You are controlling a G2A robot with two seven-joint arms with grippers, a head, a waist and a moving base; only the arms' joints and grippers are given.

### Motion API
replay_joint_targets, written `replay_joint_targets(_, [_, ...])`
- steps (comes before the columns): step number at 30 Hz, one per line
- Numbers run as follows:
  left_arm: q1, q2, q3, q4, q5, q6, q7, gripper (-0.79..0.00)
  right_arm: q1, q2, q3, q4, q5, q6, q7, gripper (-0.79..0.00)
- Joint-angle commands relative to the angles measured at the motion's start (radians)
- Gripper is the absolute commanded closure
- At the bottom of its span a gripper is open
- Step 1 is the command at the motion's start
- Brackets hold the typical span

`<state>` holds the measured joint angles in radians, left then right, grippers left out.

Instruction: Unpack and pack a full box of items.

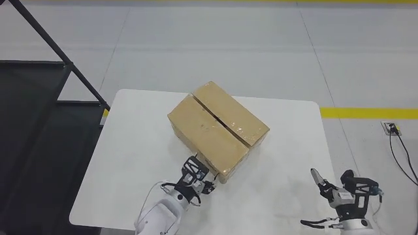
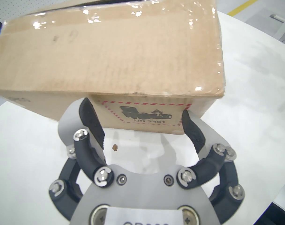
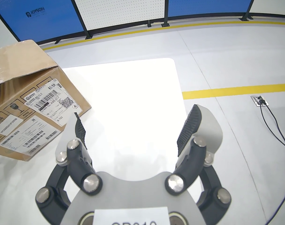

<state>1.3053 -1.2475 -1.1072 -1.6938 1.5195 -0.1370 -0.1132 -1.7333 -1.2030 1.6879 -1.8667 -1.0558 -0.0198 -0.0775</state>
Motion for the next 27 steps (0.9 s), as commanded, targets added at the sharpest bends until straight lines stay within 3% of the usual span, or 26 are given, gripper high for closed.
replay_joint_targets(1, [0.045,0.011,-0.074,-0.038,-0.021,-0.005,0.021,-0.785,-0.001,0.000,-0.001,-0.007,-0.012,-0.005,0.007,-0.785])
replay_joint_targets(7, [0.158,0.037,-0.318,-0.115,-0.132,0.013,0.081,-0.785,-0.041,-0.001,-0.067,-0.098,-0.166,-0.005,0.024,-0.785])
replay_joint_targets(10, [0.171,0.042,-0.407,-0.106,-0.202,0.025,0.093,-0.785,-0.040,-0.009,-0.147,-0.139,-0.218,0.047,0.062,-0.785])
replay_joint_targets(13, [0.181,0.045,-0.477,-0.100,-0.276,0.038,0.052,-0.785,0.006,-0.024,-0.228,-0.160,-0.157,0.160,0.152,-0.785])
replay_joint_targets(24, [0.187,0.047,-0.489,-0.104,-0.275,0.025,0.034,-0.785,0.019,-0.027,-0.240,-0.161,-0.161,0.182,0.169,-0.785])
replay_joint_targets(27, [0.119,0.045,-0.467,-0.042,-0.247,0.049,0.030,-0.785,0.034,-0.028,-0.267,-0.146,-0.167,0.139,0.167,-0.785])
